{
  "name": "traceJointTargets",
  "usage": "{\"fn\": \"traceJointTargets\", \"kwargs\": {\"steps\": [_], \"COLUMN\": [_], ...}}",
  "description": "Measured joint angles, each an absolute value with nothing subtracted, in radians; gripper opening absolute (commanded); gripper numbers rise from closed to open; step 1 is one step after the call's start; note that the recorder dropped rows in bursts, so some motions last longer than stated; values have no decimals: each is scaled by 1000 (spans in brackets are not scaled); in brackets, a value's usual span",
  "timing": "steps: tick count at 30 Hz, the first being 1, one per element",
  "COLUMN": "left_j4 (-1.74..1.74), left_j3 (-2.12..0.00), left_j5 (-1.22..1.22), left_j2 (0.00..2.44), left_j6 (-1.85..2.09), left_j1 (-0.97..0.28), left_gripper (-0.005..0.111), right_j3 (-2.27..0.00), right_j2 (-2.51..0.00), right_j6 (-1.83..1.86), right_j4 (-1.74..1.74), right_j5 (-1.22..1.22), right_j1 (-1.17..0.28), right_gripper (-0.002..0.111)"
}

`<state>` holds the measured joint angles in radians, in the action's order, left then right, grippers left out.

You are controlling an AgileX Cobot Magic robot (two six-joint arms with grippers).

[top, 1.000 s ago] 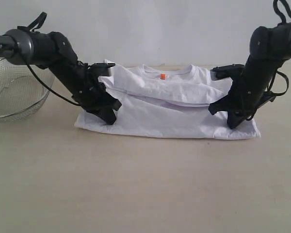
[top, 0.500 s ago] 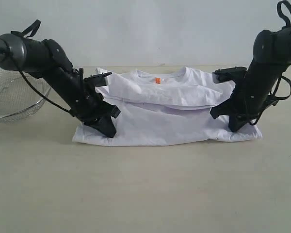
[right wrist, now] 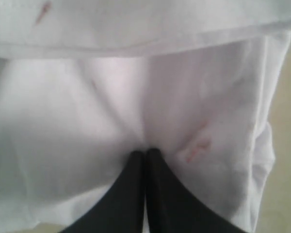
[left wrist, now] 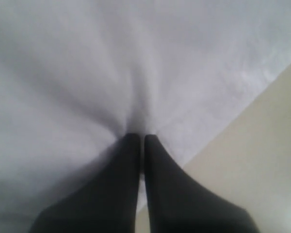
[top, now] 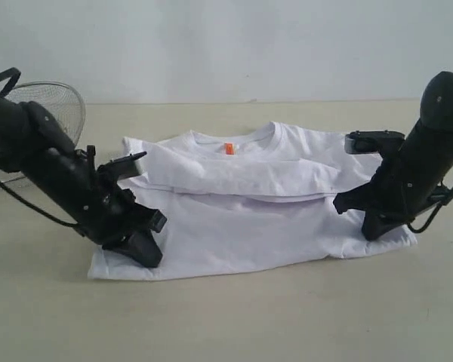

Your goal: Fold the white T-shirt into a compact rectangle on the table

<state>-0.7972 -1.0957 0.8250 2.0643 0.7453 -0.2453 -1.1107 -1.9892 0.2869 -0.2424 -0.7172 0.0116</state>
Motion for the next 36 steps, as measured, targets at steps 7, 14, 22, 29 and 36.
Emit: {"fn": "traceJointTargets", "kwargs": {"steps": [7, 14, 22, 29, 36], "left_j4": [-977, -976, -960, -990, -1073], "left_j3": [-922, -811, -788, -815, -844], "left_j5": [844, 840, 795, 789, 782], "left_j2": [2020, 1962, 1878, 1792, 1800], "left_j6": [899, 911, 947, 966, 1015], "left_j1": [-244, -246, -249, -249, -258], "left_gripper": [5, 5, 5, 5, 5], "right_j3": [-944, -820, -793, -793, -793], "right_j2": [-1892, -1794, -1692, -1610, -1609], "right_j6": [287, 276, 271, 314, 511], "right_j4": [-291, -291, -275, -371, -586], "right_j5": [-649, -675, -696, -671, -569], "right_j1": [12, 10, 10, 0, -121], "right_gripper": [0, 0, 0, 0, 0]}}
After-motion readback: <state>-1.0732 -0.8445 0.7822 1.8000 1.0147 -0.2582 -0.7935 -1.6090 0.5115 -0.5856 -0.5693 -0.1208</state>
